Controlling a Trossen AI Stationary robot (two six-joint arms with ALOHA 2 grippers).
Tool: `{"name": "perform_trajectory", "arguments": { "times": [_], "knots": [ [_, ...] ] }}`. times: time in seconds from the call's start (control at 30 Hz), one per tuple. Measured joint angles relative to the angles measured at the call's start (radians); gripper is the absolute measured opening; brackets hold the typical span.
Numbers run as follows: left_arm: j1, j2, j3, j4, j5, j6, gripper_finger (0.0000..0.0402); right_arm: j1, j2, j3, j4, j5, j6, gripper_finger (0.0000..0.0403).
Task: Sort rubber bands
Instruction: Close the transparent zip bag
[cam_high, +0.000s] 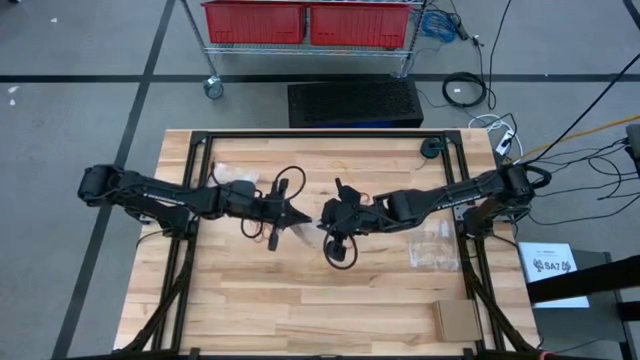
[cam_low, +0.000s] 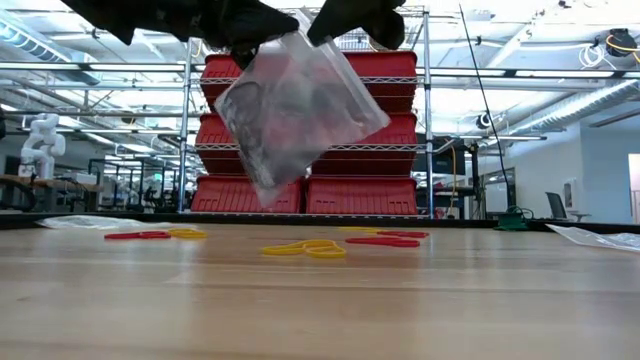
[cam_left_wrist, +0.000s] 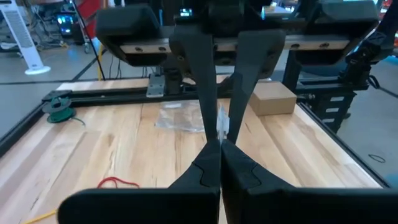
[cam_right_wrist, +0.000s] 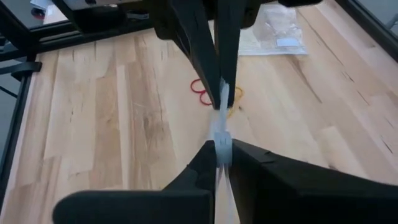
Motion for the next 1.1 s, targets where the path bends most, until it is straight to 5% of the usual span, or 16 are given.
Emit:
{"name": "perform_trajectory", "arguments": {
  "times": [1.1],
  "knots": [
    [0.049,-0.216,-0.002,-0.092,-0.071,0.075,0.0000,0.024,-0.001,-0.003,-0.066,-0.011,0.046,0.0008]
  ]
}}
